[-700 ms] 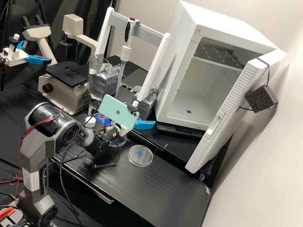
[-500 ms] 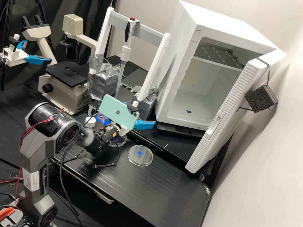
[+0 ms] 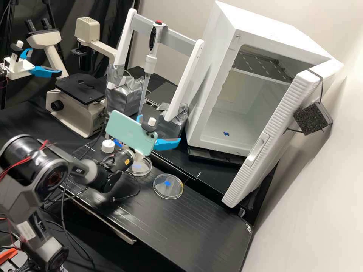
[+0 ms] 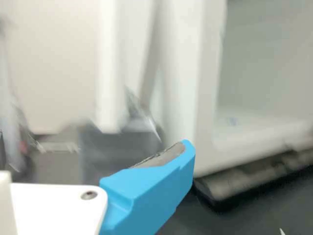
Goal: Use the pipette
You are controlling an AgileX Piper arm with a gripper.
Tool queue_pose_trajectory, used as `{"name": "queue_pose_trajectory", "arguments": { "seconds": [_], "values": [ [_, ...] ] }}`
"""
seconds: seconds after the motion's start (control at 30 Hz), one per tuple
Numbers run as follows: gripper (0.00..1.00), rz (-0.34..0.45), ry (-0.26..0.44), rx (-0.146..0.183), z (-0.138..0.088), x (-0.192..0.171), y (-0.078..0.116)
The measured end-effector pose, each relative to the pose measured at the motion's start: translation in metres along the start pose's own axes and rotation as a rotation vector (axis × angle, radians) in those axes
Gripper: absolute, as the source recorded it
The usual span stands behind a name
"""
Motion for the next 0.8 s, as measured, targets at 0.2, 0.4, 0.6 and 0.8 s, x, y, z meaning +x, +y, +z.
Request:
{"name": "queue_pose_trajectory", "arguments": {
  "seconds": [0.2,0.4,0.6,0.8],
  "values": [
    [1.0,0.009,0.17,-0.033,-0.053,-0.002,0.004],
    [1.0,0.014,0.189,-0.095,-0.097,0.02,0.006],
    [1.0,0.042,0.169,-0.185,-0.132,0.052,0.006],
    [1.0,-0.012,0.113,-0.24,-0.147,0.088,0.0]
  ]
}}
